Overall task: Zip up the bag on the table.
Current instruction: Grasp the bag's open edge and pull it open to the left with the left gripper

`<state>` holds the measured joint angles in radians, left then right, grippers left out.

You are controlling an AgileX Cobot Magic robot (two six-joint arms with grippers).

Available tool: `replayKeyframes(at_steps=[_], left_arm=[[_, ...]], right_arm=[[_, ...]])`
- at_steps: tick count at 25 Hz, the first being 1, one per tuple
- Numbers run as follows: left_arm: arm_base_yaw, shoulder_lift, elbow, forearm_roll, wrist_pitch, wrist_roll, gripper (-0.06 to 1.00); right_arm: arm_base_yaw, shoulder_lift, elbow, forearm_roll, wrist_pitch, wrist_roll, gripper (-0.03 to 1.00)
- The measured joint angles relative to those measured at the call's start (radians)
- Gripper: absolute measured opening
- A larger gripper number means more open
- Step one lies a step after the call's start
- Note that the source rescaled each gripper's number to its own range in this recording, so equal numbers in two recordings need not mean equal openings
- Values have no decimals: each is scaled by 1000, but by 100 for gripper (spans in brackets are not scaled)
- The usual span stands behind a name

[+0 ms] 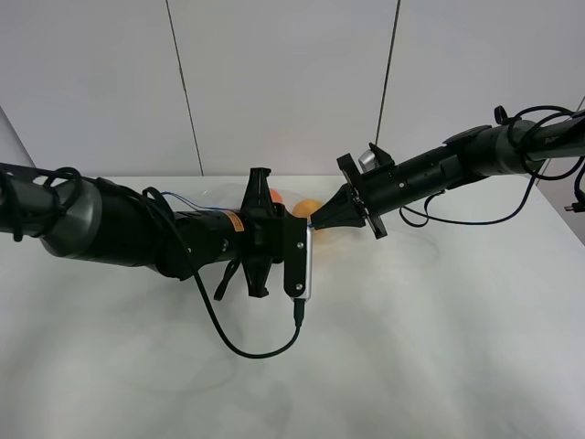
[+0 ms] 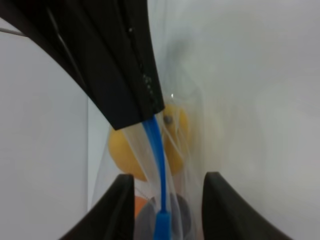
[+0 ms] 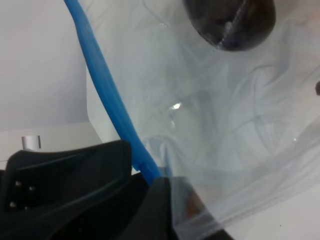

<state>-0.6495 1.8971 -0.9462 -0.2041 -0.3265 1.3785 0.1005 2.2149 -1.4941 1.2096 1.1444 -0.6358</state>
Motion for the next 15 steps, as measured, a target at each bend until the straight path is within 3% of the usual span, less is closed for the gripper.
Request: replayKeyframes(at_steps=[12, 15], left_arm=[[28, 0, 0, 0, -11, -7, 34], [28, 0, 0, 0, -8, -8, 21]], right_arm=[[0, 0, 0, 0, 0, 1, 0], [0, 0, 0, 0, 0, 1, 0]])
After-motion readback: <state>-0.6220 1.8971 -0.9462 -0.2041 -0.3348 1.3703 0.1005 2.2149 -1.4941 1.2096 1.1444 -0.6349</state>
